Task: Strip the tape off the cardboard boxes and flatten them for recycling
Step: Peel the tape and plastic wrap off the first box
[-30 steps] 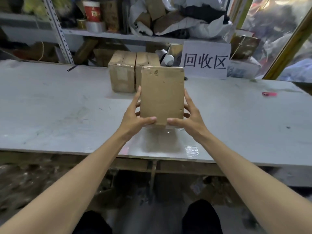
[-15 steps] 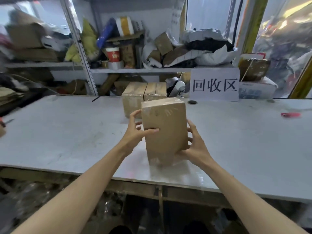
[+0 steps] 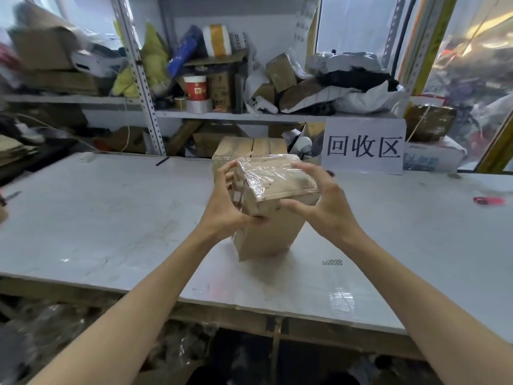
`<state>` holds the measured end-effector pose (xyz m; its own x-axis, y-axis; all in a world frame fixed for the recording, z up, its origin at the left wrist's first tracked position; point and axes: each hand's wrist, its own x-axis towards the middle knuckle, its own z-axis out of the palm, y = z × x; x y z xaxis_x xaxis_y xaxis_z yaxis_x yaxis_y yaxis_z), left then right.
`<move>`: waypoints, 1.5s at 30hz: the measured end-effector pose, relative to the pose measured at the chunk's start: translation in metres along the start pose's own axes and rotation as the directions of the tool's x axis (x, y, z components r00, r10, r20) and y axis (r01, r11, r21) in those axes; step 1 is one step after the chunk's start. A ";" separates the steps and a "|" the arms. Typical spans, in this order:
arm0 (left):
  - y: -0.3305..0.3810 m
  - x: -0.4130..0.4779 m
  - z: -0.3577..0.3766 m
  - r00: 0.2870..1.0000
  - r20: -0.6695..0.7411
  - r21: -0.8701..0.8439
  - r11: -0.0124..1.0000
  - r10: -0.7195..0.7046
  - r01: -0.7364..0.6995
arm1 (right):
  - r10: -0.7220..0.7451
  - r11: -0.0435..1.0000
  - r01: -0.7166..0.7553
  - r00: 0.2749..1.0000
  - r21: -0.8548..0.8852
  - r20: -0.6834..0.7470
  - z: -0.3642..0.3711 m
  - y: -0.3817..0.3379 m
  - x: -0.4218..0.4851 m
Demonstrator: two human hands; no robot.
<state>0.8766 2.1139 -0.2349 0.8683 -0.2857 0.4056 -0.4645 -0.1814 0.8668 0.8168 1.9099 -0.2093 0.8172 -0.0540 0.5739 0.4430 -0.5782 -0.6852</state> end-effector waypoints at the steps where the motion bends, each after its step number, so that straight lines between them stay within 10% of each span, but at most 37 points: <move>1: -0.001 0.000 -0.004 1.000 -0.003 0.000 1.000 0.005 -0.005 | -0.009 1.000 0.010 0.999 -0.026 0.037 0.005 -0.005 0.002; 20: 0.000 -0.011 -0.024 0.983 -0.151 0.119 0.989 0.103 -0.085 | 0.016 0.994 -0.003 0.993 -0.110 0.120 0.031 -0.044 0.016; 27: 0.001 -0.010 -0.050 1.000 -0.016 0.087 0.996 -0.015 0.016 | 0.044 0.989 -0.092 0.936 0.119 0.350 0.024 -0.041 0.015; 34: 0.018 0.007 -0.056 0.902 0.408 0.108 0.988 -0.144 0.109 | -0.004 0.985 -0.065 0.921 0.162 0.389 0.022 -0.040 0.005; 45: 0.023 0.004 -0.026 0.977 0.213 0.078 0.996 0.021 -0.038 | 0.033 0.990 -0.070 0.956 0.120 0.291 0.003 -0.035 -0.002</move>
<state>0.8742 2.1330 -0.2055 0.8015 -0.4830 0.3526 -0.5096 -0.2430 0.8254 0.8005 1.9327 -0.1873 0.9032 0.1667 0.3956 0.4254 -0.4714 -0.7726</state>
